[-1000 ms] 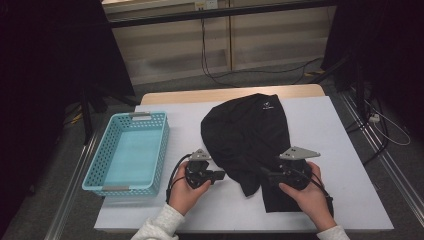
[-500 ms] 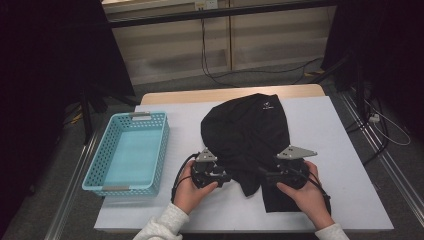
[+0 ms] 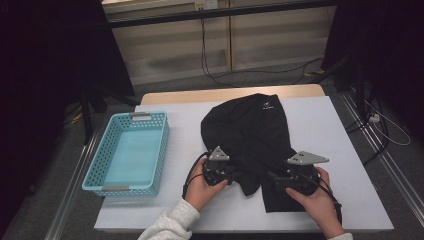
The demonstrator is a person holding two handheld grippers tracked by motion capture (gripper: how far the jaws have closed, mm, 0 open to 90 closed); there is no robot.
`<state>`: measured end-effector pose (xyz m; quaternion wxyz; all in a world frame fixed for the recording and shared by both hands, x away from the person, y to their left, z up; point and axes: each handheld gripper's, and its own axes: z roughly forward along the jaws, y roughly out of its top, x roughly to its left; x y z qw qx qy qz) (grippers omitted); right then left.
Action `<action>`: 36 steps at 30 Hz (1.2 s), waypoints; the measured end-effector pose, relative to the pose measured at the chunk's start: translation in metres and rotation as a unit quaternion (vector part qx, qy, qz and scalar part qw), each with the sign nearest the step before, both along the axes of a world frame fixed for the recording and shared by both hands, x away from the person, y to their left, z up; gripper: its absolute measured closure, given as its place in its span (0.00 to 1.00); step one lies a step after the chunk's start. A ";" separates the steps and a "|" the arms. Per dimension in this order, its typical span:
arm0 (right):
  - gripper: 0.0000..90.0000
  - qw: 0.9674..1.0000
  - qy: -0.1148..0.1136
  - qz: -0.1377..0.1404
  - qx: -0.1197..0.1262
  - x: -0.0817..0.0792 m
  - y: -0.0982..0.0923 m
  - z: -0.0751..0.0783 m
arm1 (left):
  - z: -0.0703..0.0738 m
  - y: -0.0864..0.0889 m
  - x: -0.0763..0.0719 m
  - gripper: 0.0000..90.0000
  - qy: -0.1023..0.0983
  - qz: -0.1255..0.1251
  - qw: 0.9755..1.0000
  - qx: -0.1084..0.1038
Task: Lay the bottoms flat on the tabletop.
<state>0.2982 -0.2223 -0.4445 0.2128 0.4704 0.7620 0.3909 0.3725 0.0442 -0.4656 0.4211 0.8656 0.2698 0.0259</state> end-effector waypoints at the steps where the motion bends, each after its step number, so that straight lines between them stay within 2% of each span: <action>1: 0.34 1.000 0.000 -0.001 0.000 -0.001 -0.001 0.000 | 0.000 0.000 0.001 0.80 0.006 -0.006 1.000 0.001; 4: 0.34 1.000 -0.002 -0.005 0.000 -0.003 -0.004 0.000 | 0.001 -0.002 0.000 0.91 0.019 -0.004 1.000 0.005; 6: 0.34 1.000 -0.003 -0.007 -0.003 -0.003 -0.005 0.000 | 0.000 -0.001 0.000 0.98 0.031 -0.003 1.000 -0.002; 12: 0.34 1.000 -0.003 -0.003 -0.005 -0.004 -0.003 0.000 | 0.004 0.004 0.001 1.00 0.054 0.007 0.999 -0.005; 14: 0.34 1.000 -0.004 -0.001 -0.004 -0.004 -0.003 0.001 | 0.006 0.010 0.000 1.00 0.066 0.012 0.998 -0.009; 17: 0.34 1.000 -0.006 -0.001 -0.001 -0.003 -0.003 0.002 | 0.012 0.022 -0.003 1.00 0.072 0.016 0.997 -0.015; 25: 0.34 1.000 -0.010 0.013 0.004 0.002 0.007 0.003 | 0.015 0.044 -0.013 1.00 0.079 0.031 0.996 -0.008; 36: 0.36 0.998 -0.006 0.065 0.008 0.018 0.040 0.001 | 0.017 0.085 -0.025 1.00 0.090 0.069 0.994 -0.002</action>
